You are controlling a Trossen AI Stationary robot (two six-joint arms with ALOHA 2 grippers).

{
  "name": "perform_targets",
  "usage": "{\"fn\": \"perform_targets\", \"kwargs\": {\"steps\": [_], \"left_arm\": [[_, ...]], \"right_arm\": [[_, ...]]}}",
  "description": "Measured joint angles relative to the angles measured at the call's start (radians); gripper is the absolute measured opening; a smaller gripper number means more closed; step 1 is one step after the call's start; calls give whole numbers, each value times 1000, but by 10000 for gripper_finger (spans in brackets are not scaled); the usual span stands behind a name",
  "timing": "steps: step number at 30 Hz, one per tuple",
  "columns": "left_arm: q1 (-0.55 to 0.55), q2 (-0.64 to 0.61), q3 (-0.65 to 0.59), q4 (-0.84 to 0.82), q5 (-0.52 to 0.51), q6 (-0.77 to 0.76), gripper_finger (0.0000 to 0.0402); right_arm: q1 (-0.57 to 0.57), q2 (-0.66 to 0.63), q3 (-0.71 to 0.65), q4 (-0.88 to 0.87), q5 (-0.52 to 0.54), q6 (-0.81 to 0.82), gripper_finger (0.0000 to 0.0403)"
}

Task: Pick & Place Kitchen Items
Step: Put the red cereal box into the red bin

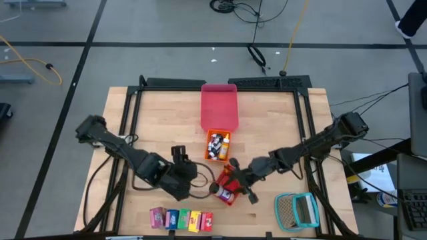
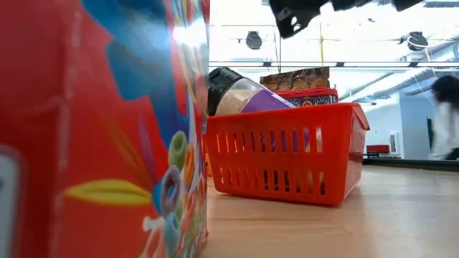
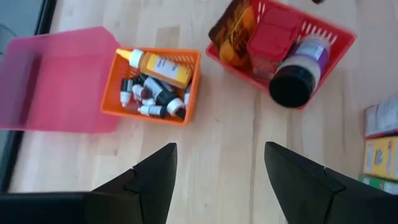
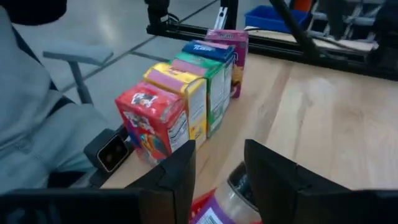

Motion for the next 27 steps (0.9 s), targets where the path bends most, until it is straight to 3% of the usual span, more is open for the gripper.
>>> {"fn": "perform_targets", "kwargs": {"steps": [5, 13, 18, 22, 27], "left_arm": [[-2, -138, -215, 222, 0, 22, 243], [0, -279, -509, 629, 26, 93, 243], [-3, -281, -597, 735, 55, 70, 243], [-3, -282, -639, 785, 55, 58, 243], [-4, -282, -655, 826, 52, 62, 243]], "right_arm": [[71, 0, -1, 29, 123, -1, 132], [90, 163, 18, 183, 115, 78, 132], [91, 265, 111, 164, 108, 75, 132], [95, 328, 187, 143, 17, 89, 132], [104, 334, 219, 33, 18, 90, 132]]}}
